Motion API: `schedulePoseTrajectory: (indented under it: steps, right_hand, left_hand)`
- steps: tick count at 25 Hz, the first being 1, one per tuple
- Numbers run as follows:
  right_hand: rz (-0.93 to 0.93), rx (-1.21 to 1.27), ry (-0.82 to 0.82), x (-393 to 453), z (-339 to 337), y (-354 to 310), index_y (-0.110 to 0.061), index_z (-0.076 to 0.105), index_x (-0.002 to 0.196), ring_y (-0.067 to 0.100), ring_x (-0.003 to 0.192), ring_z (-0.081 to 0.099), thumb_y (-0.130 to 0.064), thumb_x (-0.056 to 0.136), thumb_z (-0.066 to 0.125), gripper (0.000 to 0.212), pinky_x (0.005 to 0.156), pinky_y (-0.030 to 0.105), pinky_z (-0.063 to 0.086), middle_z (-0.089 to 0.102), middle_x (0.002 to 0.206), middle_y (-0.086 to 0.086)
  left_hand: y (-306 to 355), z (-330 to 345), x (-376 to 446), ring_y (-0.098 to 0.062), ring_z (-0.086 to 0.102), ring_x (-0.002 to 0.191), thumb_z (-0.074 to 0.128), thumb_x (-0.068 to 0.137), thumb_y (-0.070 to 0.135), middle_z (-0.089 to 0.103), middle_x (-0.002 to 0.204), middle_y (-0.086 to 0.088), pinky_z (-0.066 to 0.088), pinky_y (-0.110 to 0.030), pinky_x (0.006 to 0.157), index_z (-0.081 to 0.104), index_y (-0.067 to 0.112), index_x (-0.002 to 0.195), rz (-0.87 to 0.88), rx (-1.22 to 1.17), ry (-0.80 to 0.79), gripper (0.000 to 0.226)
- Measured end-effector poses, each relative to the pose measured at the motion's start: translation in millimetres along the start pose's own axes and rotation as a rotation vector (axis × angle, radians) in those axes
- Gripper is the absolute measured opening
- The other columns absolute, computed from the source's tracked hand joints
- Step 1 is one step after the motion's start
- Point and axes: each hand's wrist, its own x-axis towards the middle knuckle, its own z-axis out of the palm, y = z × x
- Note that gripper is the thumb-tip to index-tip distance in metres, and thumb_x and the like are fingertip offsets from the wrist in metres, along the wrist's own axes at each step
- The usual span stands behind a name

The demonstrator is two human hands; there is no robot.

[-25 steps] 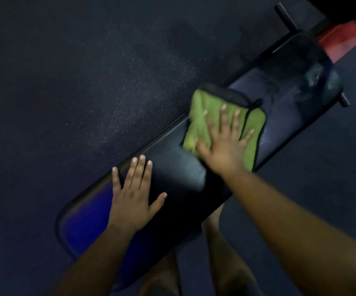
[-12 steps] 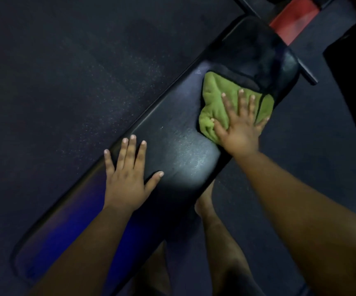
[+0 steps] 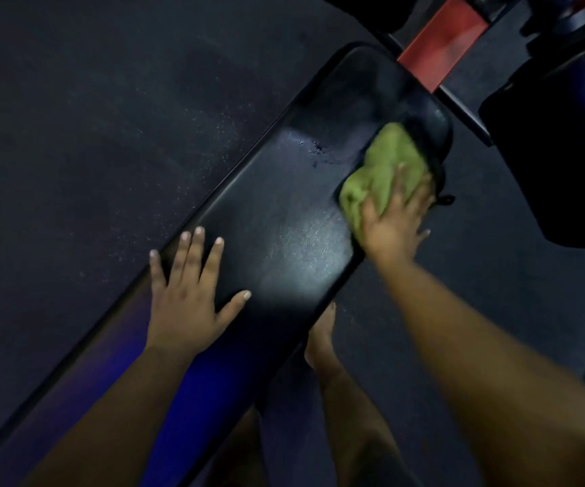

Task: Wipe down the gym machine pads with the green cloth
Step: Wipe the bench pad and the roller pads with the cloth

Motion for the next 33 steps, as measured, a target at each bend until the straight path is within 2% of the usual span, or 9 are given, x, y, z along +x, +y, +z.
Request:
schedulePoseTrajectory:
  steps: [3, 6, 9, 14, 17, 22, 27, 31, 33]
  right_hand:
    - [0.076, 0.058, 0.016, 41, -18, -4, -0.038, 0.003, 0.160, 0.046, 0.152, 0.006, -0.065, 0.088, 0.031, 0.082, 0.116, 0.067, 0.021, -0.010, 0.168, 0.012]
    - [-0.140, -0.066, -0.033, -30, 5, -11, -0.031, 0.005, 0.162, 0.048, 0.151, -0.013, -0.058, 0.093, 0.032, 0.079, 0.119, 0.068, 0.011, -0.013, 0.168, 0.012]
    - [-0.265, -0.178, -0.187, -68, 6, -2, -0.044, -0.005, 0.159, 0.037, 0.149, -0.031, -0.070, 0.093, 0.035, 0.081, 0.119, 0.067, -0.002, -0.026, 0.166, 0.000]
    - [-0.117, -0.198, -0.071, 69, -33, -11, -0.051, -0.006, 0.156, 0.037, 0.151, -0.025, -0.090, 0.073, 0.035, 0.100, 0.111, 0.079, 0.003, -0.022, 0.167, -0.007]
    - [-0.045, -0.261, -0.005, 112, -40, -29, -0.046, -0.005, 0.157, 0.046, 0.151, -0.015, -0.089, 0.071, 0.026, 0.100, 0.115, 0.073, 0.002, -0.017, 0.168, -0.001]
    - [-0.248, -0.340, 0.009, 138, -42, -72, -0.039, 0.004, 0.159, 0.050, 0.150, -0.006, -0.080, 0.086, 0.032, 0.089, 0.114, 0.075, 0.001, 0.001, 0.169, 0.003]
    - [-0.566, -0.533, -0.138, 138, -24, -147, -0.042, 0.022, 0.156, 0.046, 0.152, -0.001, -0.082, 0.085, 0.026, 0.081, 0.113, 0.075, 0.003, 0.016, 0.168, 0.004]
    - [-0.848, -0.591, -0.210, 74, -7, -121, -0.045, 0.014, 0.158, 0.039, 0.154, -0.007, -0.080, 0.089, 0.024, 0.078, 0.111, 0.078, 0.003, 0.006, 0.170, -0.002]
    - [-0.886, -0.627, -0.192, 76, -19, -86, -0.047, 0.008, 0.158, 0.035, 0.155, -0.005, -0.076, 0.090, 0.025, 0.075, 0.113, 0.075, 0.008, 0.002, 0.170, -0.003]
  left_hand:
    - [28, -4, 41, -0.028, 0.005, 0.157, 0.035, 0.093, 0.074, 0.009, 0.170, -0.013, 0.004, -0.065, 0.122, 0.023, 0.015, 0.161, 0.046, -0.003, 0.017, 0.090]
    - [44, -9, 82, -0.026, -0.002, 0.157, 0.032, 0.094, 0.074, 0.001, 0.170, -0.011, 0.002, -0.065, 0.122, 0.015, 0.017, 0.162, 0.029, -0.007, 0.002, 0.091]
    - [48, -9, 106, -0.026, -0.001, 0.157, 0.031, 0.094, 0.076, 0.001, 0.170, -0.011, 0.004, -0.064, 0.122, 0.012, 0.016, 0.162, -0.002, -0.003, -0.009, 0.093]
    - [51, -6, 110, -0.027, 0.001, 0.157, 0.030, 0.092, 0.075, 0.002, 0.170, -0.012, 0.008, -0.060, 0.123, 0.011, 0.016, 0.163, -0.021, 0.035, -0.009, 0.095]
    - [52, -7, 113, -0.027, 0.001, 0.157, 0.030, 0.092, 0.075, 0.002, 0.170, -0.012, 0.009, -0.060, 0.124, 0.012, 0.014, 0.162, -0.013, 0.046, -0.016, 0.095]
    - [53, -6, 115, -0.028, 0.002, 0.157, 0.028, 0.092, 0.077, 0.001, 0.170, -0.014, 0.011, -0.060, 0.123, 0.011, 0.014, 0.163, -0.013, 0.089, -0.028, 0.096]
    - [52, -5, 115, -0.028, 0.003, 0.157, 0.029, 0.092, 0.076, 0.002, 0.170, -0.013, 0.012, -0.059, 0.124, 0.012, 0.014, 0.162, -0.011, 0.085, -0.022, 0.095]
    - [50, -5, 113, -0.027, 0.006, 0.157, 0.030, 0.091, 0.076, 0.004, 0.170, -0.011, 0.015, -0.059, 0.123, 0.014, 0.014, 0.162, -0.015, 0.045, -0.009, 0.096]
    - [49, -5, 112, -0.026, 0.006, 0.157, 0.030, 0.091, 0.076, 0.004, 0.170, -0.011, 0.015, -0.059, 0.123, 0.014, 0.013, 0.162, -0.017, 0.020, -0.003, 0.097]
